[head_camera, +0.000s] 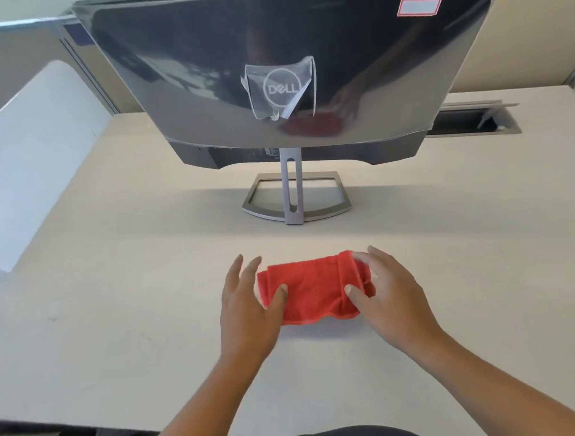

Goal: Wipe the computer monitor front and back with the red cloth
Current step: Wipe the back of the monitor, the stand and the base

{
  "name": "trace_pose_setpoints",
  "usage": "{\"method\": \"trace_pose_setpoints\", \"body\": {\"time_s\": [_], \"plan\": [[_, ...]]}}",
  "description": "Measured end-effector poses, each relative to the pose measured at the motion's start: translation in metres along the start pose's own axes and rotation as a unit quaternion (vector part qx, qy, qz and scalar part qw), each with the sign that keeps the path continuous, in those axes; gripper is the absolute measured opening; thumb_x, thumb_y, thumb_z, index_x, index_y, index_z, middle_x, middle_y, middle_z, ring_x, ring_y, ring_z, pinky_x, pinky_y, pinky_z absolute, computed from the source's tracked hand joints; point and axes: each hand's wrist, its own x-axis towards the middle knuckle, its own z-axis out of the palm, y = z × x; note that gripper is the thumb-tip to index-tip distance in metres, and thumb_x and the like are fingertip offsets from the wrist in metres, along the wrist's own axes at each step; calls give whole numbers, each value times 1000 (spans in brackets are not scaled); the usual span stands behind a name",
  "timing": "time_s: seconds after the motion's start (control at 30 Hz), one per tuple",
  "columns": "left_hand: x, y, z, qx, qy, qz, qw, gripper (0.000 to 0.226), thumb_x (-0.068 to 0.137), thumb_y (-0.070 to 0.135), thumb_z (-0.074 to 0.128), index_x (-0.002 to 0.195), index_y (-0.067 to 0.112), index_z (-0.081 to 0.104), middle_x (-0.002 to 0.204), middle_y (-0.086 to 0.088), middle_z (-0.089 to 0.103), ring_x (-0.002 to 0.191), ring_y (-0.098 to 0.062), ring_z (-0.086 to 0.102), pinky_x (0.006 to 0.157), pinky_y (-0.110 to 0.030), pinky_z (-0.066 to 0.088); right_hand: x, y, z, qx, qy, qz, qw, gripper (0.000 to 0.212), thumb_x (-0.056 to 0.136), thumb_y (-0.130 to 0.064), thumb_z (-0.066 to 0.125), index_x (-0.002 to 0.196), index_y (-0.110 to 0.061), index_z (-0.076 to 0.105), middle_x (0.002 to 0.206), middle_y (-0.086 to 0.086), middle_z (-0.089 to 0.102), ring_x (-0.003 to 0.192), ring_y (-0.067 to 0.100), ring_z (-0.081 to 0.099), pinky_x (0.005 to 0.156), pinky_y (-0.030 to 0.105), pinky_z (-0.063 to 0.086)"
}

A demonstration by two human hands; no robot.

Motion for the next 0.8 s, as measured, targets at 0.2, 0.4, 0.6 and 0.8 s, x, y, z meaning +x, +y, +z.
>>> {"method": "trace_pose_setpoints", "body": {"time_s": [0.2, 0.4, 0.6, 0.8], "plan": [[2, -38, 24, 245, -123, 237, 932, 61, 103, 54, 32, 154, 21, 27, 162, 5, 13, 151, -15, -2, 119, -34, 0, -8, -17, 50, -137, -6, -108, 985, 55, 101, -46, 40, 152, -24, 34, 163, -7, 21, 153, 13, 6, 123, 33, 9], [9, -83, 43, 283, -183, 277, 900, 63, 106, 52, 26, 158, 22, 6, 164, 5, 2, 151, -14, -10, 119, -43, 5, -5, 10, 88, -260, -56, -62, 962, 64, 101, -55, 24, 158, -24, 20, 165, -3, 16, 154, 19, 1, 123, 48, 17], [12, -82, 41, 285, -177, 301, 892, 61, 106, 51, 23, 157, 19, 15, 163, 1, 15, 151, -19, 8, 118, -41, 18, -7, 11, 91, -283, -59, -52, 956, 65, 102, -56, 20, 158, -25, 13, 166, -5, 10, 153, 16, -7, 125, 46, 9], [25, -62, 17, 289, -184, 338, 877, 69, 102, 63, 19, 156, 20, 21, 164, 1, 16, 152, -17, 5, 124, -39, 14, -4, -7, 78, -308, -27, -69, 949, 68, 101, -58, 17, 158, -21, 18, 165, -2, 9, 153, 22, -10, 123, 46, 1]]}}
